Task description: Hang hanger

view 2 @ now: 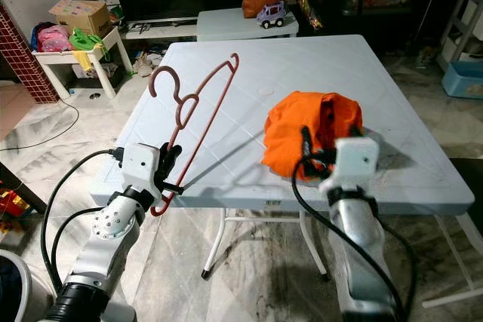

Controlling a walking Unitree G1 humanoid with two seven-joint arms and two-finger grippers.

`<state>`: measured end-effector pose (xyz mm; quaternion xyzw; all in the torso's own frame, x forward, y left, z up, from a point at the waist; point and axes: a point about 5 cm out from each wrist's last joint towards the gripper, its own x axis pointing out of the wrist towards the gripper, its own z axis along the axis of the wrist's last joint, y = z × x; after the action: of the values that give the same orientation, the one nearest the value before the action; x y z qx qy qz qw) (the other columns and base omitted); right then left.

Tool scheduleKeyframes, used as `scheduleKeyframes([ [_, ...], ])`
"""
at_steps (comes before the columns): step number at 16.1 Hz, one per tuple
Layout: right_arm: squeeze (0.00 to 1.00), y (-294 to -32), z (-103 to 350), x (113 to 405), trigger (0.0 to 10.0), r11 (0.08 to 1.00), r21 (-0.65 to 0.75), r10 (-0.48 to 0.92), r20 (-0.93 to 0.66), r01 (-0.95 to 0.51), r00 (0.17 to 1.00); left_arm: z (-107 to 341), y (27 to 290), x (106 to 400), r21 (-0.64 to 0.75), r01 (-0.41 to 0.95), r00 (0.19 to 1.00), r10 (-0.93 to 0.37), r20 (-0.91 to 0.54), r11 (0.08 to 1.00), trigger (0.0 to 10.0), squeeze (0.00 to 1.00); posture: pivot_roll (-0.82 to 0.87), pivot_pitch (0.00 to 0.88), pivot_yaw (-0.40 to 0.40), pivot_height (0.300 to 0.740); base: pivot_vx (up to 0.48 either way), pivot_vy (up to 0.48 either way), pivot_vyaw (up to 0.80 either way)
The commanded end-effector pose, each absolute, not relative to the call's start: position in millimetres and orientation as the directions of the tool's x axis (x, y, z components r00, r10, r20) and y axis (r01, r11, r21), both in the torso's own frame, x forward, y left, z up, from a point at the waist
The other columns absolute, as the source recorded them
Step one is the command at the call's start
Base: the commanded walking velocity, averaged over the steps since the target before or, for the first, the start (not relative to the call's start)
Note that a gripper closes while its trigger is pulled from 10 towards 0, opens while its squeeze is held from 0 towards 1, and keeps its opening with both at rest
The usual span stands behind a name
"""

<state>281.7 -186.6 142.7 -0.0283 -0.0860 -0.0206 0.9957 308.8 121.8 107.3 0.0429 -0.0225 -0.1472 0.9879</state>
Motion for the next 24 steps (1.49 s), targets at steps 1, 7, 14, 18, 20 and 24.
scheduleKeyframes([
  [1, 0.0, -181, 147, 281, 10.0, 0.997, -0.06, -0.027, 0.184, 0.039, 0.983, 97, 119, 307, 0.092, 0.303, 0.953, -0.303, -0.018, 0.949, 10.0, 0.0, -0.1, 0.0, 0.041, 0.74, 0.0, 0.0, 0.0],
  [7, 0.0, -171, 151, 288, 10.0, 0.997, -0.076, 0.014, 0.183, 0.0, 0.983, 100, 119, 312, 0.089, 0.281, 0.96, -0.281, -0.014, 0.955, 10.0, 0.0, -0.09, 0.0, 0.031, 0.74, -0.046, 0.0, 0.0],
  [14, 0.0, -165, 145, 290, 10.0, 0.998, -0.059, 0.03, 0.156, -0.021, 0.987, 100, 122, 310, 0.096, 0.272, 0.962, -0.271, -0.018, 0.958, 10.0, 0.0, -0.07, 0.0, 0.027, 0.74, -0.306, 0.0, -0.21],
  [18, 0.0, -169, 144, 292, 10.0, 0.998, -0.063, 0.03, 0.148, -0.021, 0.989, 96, 121, 305, 0.099, 0.279, 0.96, -0.278, -0.026, 0.955, 10.0, 0.0, -0.07, 0.0, 0.025, 0.74, -0.346, 0.0, 0.0],
  [20, 0.0, -169, 143, 291, 10.0, 0.998, -0.065, 0.029, 0.143, -0.02, 0.989, 96, 121, 305, 0.1, 0.278, 0.96, -0.277, -0.027, 0.955, 10.0, 0.0, -0.07, 0.0, 0.023, 0.74, -0.336, 0.0, 0.0],
  [24, 0.0, -174, 139, 287, 10.0, 0.996, -0.087, 0.035, 0.126, -0.024, 0.991, 92, 120, 304, 0.113, 0.29, 0.957, -0.288, -0.036, 0.95, 10.0, 0.0, -0.08, 0.0, 0.023, 0.74, -0.158, 0.0, 0.0],
])
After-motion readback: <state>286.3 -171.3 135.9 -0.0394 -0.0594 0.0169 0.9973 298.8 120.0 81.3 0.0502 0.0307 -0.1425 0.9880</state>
